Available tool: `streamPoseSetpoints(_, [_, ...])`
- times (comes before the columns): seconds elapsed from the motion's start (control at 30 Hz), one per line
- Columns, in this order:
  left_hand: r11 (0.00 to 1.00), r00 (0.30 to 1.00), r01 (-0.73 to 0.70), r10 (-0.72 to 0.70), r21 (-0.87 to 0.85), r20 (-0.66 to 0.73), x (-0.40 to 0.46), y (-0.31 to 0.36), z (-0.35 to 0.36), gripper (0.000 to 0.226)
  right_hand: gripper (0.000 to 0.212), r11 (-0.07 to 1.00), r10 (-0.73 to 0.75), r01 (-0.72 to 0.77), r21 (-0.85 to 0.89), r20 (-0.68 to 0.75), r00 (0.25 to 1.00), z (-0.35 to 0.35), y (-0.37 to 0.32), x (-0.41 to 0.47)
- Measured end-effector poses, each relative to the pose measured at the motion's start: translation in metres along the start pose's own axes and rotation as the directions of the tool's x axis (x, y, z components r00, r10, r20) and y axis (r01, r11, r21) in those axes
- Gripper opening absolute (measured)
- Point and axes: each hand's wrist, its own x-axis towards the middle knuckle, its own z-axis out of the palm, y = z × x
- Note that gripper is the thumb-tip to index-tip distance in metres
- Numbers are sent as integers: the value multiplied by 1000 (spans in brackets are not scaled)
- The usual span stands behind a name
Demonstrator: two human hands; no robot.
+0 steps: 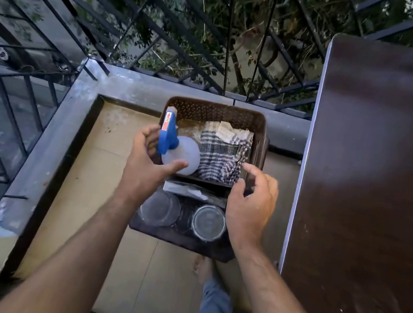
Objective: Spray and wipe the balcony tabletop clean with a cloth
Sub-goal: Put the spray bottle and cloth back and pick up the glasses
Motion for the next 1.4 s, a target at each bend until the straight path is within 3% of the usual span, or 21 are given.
streamPoseSetpoints(0.17, [996, 999, -20, 23, 88, -30, -54, -13, -9, 96, 30, 996, 68, -66, 53, -32, 997, -4, 13, -25])
streamPoseSetpoints(0.33, [986, 999, 47, -44, 157, -17, -96, -41, -7, 101, 28, 993, 95, -90, 72, -74, 993, -3, 31, -40])
streamPoseSetpoints(0.47, [986, 992, 115, -108, 124, -60, -109, -67, -5, 104, 27, 970, 222, -205, 128, -138, 965, 5, 46, -68])
streamPoseSetpoints(0.6, [981, 977, 192, -190, 13, -94, -113, -88, 5, 115, 51, 963, 247, -235, 129, -85, 965, 16, 56, -107])
streamPoseSetpoints(0.8, [964, 951, 261, -267, -56, -154, -104, -104, 16, 111, 97, 962, 272, -274, 21, 55, 961, 25, 57, -124])
streamPoseSetpoints(0.93, [969, 955, 239, -246, -60, -166, -96, -106, 21, 109, 110, 962, 271, -267, -59, 76, 960, 29, 65, -111])
streamPoseSetpoints(1.03, [966, 946, 252, -258, -56, -195, -93, -112, 22, 115, 111, 968, 246, -239, -82, 93, 965, 33, 66, -103])
streamPoseSetpoints(1.27, [953, 904, 282, -304, -115, -301, -94, -112, 32, 100, 91, 976, 220, -220, -3, 27, 975, 31, 55, -98])
streamPoseSetpoints(1.4, [941, 885, 286, -331, -180, -326, -115, -89, 34, 89, 88, 970, 240, -241, 9, 76, 968, 4, 34, -95])
